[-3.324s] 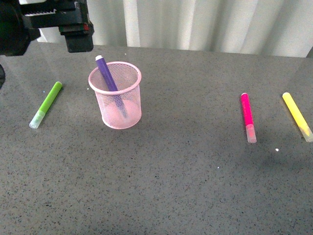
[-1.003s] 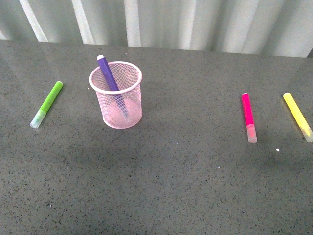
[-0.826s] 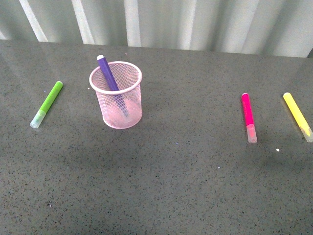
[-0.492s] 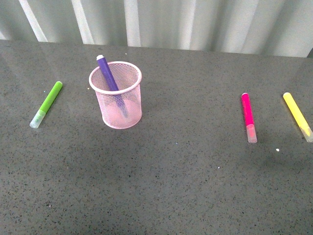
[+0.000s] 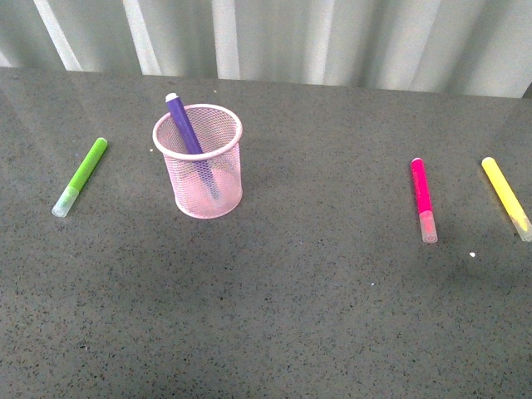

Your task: Insert purple and pink pens into pink cup

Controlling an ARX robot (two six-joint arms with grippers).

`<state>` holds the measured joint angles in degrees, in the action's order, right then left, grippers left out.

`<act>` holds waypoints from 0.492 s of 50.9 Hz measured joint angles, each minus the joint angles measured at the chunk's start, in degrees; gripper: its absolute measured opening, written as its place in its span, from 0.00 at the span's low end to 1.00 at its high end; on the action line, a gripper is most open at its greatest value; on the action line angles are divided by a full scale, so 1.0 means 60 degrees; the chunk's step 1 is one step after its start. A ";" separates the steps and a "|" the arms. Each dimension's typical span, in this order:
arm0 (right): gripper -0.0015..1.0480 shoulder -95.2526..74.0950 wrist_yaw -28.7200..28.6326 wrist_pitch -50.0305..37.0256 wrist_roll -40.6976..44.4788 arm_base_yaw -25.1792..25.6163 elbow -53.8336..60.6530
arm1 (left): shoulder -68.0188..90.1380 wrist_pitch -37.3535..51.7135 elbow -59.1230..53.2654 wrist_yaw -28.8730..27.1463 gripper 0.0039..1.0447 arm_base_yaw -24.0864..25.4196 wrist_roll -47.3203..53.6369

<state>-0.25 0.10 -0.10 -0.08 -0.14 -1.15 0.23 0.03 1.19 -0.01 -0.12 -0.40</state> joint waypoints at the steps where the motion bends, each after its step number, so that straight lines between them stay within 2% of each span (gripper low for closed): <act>1: 0.93 0.0000 0.0000 0.0000 -0.0004 0.0000 0.0000 | 0.0000 0.0000 0.0000 0.0000 0.44 0.0000 -0.0004; 3: 0.93 -0.0015 -0.0007 0.0018 -0.0015 0.0004 -0.0007 | 0.0000 0.0000 0.0000 0.0000 0.49 0.0000 -0.0004; 7: 0.93 -0.1144 -0.0219 0.1588 -0.0182 0.0157 -0.0678 | 0.0000 0.0000 0.0000 0.0000 0.63 0.0000 -0.0004; 10: 0.93 -0.2696 -0.0255 0.1552 -0.0120 0.0353 -0.1082 | 0.0000 0.0000 0.0000 0.0004 0.72 0.0000 0.0000; 18: 0.93 -0.7858 -0.0251 -0.1144 0.0022 0.0550 -0.2473 | 0.0000 0.0000 0.0000 0.0000 0.95 0.0000 0.0015; 25: 0.93 -1.1555 -0.0091 -0.2524 0.0087 0.0160 -0.3807 | -0.0011 0.0000 0.0000 0.0000 0.94 0.0000 0.0022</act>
<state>-69.58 -0.45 -15.25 0.45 0.82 -23.99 0.16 0.03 1.19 -0.01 -0.12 -0.27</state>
